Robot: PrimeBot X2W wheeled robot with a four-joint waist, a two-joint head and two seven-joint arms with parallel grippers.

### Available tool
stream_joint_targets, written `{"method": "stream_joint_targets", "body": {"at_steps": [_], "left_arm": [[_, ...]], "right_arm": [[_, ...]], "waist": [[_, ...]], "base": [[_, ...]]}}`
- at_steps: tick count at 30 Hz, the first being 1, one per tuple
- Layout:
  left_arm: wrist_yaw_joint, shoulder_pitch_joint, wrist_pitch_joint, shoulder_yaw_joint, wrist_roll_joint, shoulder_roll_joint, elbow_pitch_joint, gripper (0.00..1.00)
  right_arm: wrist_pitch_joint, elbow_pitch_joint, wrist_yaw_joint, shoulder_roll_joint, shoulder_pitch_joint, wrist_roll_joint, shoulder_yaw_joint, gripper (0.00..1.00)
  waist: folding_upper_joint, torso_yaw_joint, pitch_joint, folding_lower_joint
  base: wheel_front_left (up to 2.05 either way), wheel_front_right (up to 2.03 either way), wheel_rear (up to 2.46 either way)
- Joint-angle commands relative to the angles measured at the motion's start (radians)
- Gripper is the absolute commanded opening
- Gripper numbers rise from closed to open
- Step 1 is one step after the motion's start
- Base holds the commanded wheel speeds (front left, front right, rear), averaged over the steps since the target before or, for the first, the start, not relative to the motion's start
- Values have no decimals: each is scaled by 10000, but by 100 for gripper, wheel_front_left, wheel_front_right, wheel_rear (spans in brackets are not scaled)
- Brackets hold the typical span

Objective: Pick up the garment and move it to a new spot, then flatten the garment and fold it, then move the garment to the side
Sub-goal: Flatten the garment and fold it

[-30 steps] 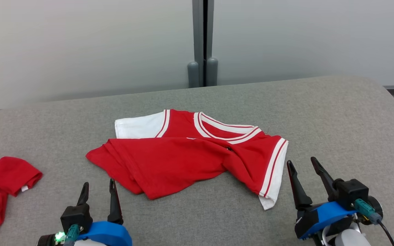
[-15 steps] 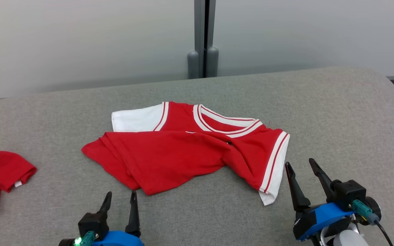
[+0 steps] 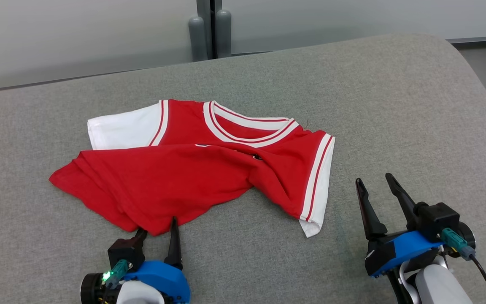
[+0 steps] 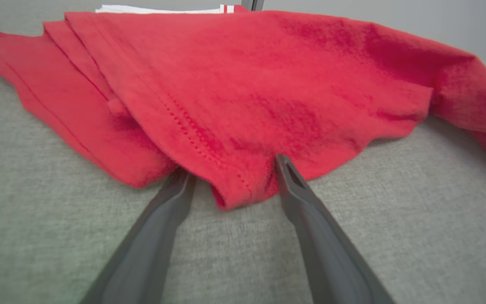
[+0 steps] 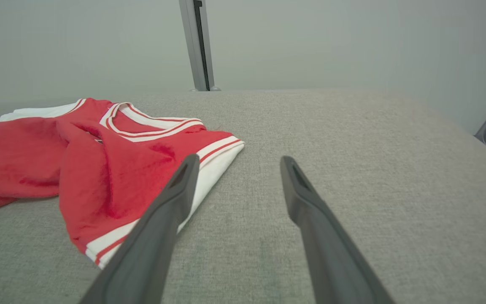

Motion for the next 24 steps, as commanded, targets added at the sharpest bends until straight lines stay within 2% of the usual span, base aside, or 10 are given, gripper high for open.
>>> {"method": "stream_joint_targets", "body": {"at_steps": [1,6,7,8,9,14,20,24], "left_arm": [[137,-139,26,18,8,11,102,100],[31,-181,23,4,-22,10,-125,100],[-26,-192,22,-48,-32,10,-233,54],[-112,-214,17,-126,41,10,-354,17],[-215,-223,12,-187,70,7,-482,0],[-446,-171,12,-488,481,5,-1413,0],[-517,244,13,-804,863,3,-3045,0],[-464,516,11,-691,994,6,-3627,0]], "right_arm": [[-55,-30,1,-48,-61,75,-36,100],[-55,-14,1,7,-29,58,-116,100],[-53,6,1,18,-47,67,-107,100],[-53,24,1,27,-58,75,-93,100],[-55,41,1,32,-56,75,-74,100],[-53,141,1,71,212,90,-124,100],[-53,263,1,102,661,75,-354,100],[-54,282,1,155,802,93,-415,100]], "waist": [[-1,-20,55,-1],[-1,58,90,-1],[-1,94,80,-1],[-1,133,58,-1],[-1,177,28,-1],[-1,574,-400,-1],[-1,1365,-1114,-1],[-1,1733,-1224,-1]], "base": [[0,0,0],[0,0,0],[0,0,0],[0,0,0],[0,0,0],[0,0,0],[0,0,0],[0,0,0]]}}
